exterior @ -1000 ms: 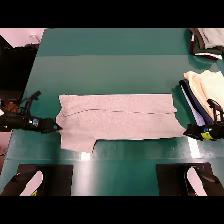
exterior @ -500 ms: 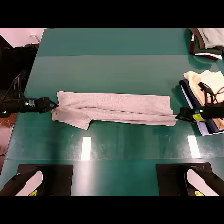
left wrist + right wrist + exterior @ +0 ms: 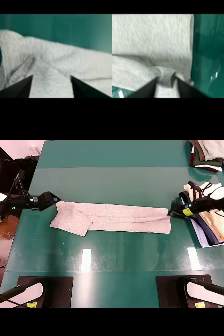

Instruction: Fold the shirts.

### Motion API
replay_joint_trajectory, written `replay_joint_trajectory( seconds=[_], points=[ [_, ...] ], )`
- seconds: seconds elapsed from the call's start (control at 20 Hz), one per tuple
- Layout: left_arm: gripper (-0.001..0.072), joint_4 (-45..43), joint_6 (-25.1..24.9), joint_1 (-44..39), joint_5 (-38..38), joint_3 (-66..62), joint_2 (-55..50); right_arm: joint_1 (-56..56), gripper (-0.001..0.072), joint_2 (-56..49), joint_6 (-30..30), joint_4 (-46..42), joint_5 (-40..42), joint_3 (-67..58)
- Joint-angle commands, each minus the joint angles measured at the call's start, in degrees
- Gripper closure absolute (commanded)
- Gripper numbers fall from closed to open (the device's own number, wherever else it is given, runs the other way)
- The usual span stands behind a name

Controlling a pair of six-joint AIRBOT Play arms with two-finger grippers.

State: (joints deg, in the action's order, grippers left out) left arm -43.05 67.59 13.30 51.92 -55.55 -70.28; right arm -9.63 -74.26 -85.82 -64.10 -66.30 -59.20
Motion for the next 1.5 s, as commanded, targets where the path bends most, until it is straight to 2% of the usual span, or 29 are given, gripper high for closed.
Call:
replay_joint_trajectory(
  seconds=[0.0, 0.1, 0.15, 0.2, 0.25, 0.3, 0.55, 0.8, 0.95, 1.0, 1.1, 1.2, 1.45],
  points=[
    [0.0109, 0.2, 2.5, 0.0, -3.5, -2.3, -2.0, -0.9, 0.0186, -1.9, -1.1, 3.3, 1.6, -3.5],
    [0.011, 0.2, 2.4, 0.0, 1.0, -2.9, -1.9, -3.2, 0.0186, -1.7, 1.9, 3.1, -3.8, -3.7],
    [0.0137, 0.0, 2.4, 0.0, 4.2, -2.8, -1.9, -5.0, 0.0186, -1.3, 3.7, 3.1, -6.6, -2.4],
    [0.0361, -0.3, 2.2, 0.0, 7.1, -2.8, -1.9, -6.5, 0.0187, -0.9, 5.3, 3.1, -8.2, -0.4],
    [0.0614, -0.2, 0.4, 0.0, 9.5, -2.8, -1.9, -8.3, 0.0186, -0.7, 6.6, 3.1, -8.6, 1.9],
    [0.0678, -0.2, -1.5, 0.0, 10.8, -2.8, -1.9, -10.0, 0.0187, -0.7, 7.3, 3.3, -8.3, 4.2],
    [0.0686, -0.2, -1.6, 0.0, 13.2, -2.8, -1.9, -16.8, 0.0191, -2.3, 18.3, 18.2, -4.6, 13.3],
    [0.0686, -0.2, -1.6, 0.0, 13.7, -2.8, -1.9, -13.7, 0.0217, -8.7, 20.4, 22.6, -4.0, 12.0],
    [0.0686, -0.1, -1.5, 0.0, 16.1, -2.8, -1.9, -9.8, 0.0414, -11.1, 22.3, 24.7, -2.0, 10.3],
    [0.0686, -0.1, -1.2, 0.0, 16.7, -2.8, -1.9, -8.8, 0.0428, -11.1, 22.5, 25.3, -0.6, 9.9],
    [0.0687, -0.4, 0.1, -1.7, 17.1, -2.8, -1.9, -7.7, 0.0636, -11.1, 22.9, 25.5, 0.0, 8.5],
    [0.0687, -0.7, 0.1, -6.6, 15.6, -2.8, -1.9, -6.8, 0.0692, -11.0, 23.4, 25.5, -0.9, 7.0],
    [0.0688, -0.9, 2.4, -22.6, 6.3, -6.2, -6.9, -5.4, 0.0693, -10.8, 22.4, 25.7, -12.3, -0.9]
  ],
)
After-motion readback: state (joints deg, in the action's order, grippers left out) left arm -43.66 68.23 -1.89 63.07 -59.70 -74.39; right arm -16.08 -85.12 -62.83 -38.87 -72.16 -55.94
